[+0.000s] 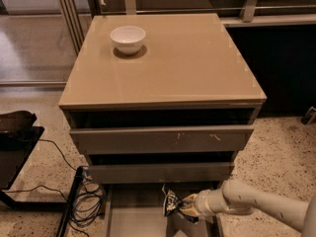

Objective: Place blue chip bag into bottom drawer

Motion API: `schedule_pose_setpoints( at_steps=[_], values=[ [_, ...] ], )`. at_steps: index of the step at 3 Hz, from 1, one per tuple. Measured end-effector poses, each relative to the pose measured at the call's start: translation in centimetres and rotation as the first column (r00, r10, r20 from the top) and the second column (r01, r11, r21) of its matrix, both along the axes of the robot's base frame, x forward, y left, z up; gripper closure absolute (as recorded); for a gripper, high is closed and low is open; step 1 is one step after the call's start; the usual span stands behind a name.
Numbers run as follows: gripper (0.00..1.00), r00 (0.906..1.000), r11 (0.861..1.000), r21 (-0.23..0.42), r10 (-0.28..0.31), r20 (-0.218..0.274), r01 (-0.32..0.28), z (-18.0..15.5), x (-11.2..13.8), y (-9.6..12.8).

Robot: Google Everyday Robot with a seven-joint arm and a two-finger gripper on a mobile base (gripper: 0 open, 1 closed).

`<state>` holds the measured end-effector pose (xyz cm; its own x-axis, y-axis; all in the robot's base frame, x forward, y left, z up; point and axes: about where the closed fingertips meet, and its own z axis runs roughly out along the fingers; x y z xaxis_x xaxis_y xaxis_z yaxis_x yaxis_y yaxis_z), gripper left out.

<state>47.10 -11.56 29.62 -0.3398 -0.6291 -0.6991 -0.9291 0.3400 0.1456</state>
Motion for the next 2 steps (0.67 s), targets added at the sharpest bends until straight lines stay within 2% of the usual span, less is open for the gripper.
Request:
schedule_pose_setpoints(
  at_steps=[1, 2],
  values=[
    [1.00, 0.9997, 1.000, 0.002, -0.018, -0.015, 0.018, -2.1, 0.4, 0.9],
    [1.00, 0.9960, 0.996, 0.003, -0.089, -0.010, 0.089, -5.6, 1.6, 0.8]
  ],
)
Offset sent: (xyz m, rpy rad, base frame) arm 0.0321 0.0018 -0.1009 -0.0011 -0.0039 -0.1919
